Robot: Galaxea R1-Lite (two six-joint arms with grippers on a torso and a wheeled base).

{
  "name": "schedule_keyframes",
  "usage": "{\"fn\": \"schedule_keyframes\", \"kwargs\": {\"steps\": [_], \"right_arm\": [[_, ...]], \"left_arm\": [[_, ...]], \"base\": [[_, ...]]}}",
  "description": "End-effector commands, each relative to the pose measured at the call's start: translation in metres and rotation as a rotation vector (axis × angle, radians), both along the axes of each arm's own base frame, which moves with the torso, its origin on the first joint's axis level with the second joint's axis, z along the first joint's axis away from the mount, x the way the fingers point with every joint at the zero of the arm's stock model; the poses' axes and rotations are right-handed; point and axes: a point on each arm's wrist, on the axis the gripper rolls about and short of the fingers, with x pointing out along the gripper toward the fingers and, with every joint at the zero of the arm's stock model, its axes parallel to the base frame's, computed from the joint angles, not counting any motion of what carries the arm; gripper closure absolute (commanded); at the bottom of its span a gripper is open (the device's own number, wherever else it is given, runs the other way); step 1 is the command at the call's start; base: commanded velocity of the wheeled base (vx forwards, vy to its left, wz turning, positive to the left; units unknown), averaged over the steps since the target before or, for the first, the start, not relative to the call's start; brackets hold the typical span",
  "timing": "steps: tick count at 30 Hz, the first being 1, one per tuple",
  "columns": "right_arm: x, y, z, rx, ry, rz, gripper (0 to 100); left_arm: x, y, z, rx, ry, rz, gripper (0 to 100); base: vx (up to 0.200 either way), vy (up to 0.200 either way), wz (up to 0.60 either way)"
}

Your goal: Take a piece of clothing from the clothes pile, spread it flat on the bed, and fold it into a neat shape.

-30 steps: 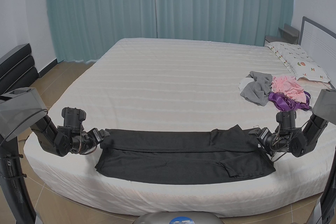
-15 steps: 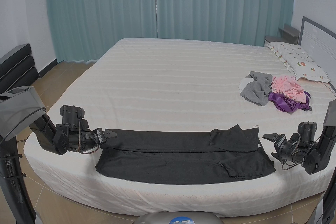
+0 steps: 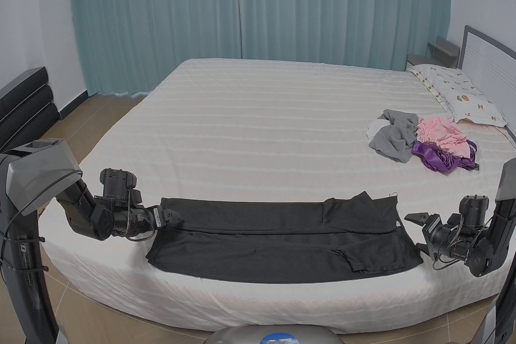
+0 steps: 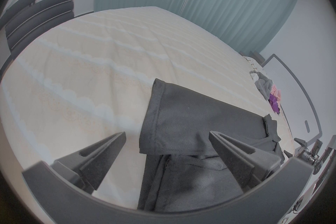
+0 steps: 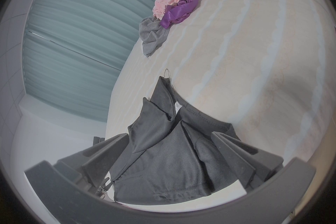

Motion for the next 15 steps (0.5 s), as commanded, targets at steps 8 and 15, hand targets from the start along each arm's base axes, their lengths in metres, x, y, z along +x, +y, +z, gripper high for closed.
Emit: {"fn": "schedule_keyframes", "kwargs": {"steps": [8, 15], "right_arm": [[-0.012, 0.008, -0.018, 0.002, 0.018, 0.025, 0], [-0.016, 0.01, -0.02, 0.002, 0.014, 0.034, 0]], "left_arm": [[0.002, 0.0, -0.012, 0.007, 0.029, 0.014, 0], [0.001, -0.001, -0.017, 0.013, 0.043, 0.009, 0]], "base": [[0.0, 0.0, 0.0], [0.0, 0.0, 0.0]]}}
